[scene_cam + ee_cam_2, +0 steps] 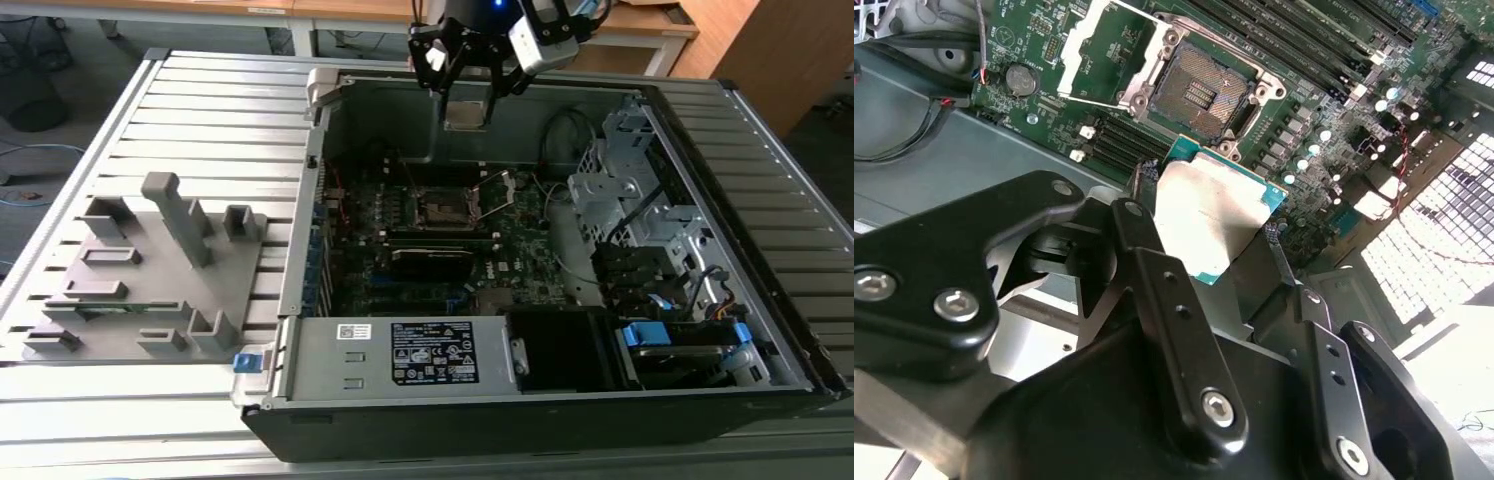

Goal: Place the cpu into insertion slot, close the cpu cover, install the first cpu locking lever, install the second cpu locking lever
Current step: 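Place the cpu into insertion slot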

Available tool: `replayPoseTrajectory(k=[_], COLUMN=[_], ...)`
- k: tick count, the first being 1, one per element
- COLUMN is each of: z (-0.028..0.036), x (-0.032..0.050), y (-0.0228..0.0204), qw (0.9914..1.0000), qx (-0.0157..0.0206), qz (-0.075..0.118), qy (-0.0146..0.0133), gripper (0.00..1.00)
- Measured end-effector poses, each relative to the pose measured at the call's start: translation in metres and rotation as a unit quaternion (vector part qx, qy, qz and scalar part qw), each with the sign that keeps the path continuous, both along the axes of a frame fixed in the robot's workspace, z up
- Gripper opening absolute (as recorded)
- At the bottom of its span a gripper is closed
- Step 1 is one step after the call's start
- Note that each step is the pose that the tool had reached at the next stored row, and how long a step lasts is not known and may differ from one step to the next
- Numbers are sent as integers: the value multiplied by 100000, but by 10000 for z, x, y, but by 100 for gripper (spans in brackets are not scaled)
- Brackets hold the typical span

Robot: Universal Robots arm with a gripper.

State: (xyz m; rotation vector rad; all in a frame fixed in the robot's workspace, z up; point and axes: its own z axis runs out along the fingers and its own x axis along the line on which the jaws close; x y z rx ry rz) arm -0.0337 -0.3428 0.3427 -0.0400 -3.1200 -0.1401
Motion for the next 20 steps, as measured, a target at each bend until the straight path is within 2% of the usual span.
replayPoseTrajectory(k=[20], z=[-56], x=[0], y=[0], qw=[100000], qx=[-14], qz=[2], qy=[-1], gripper=[54])
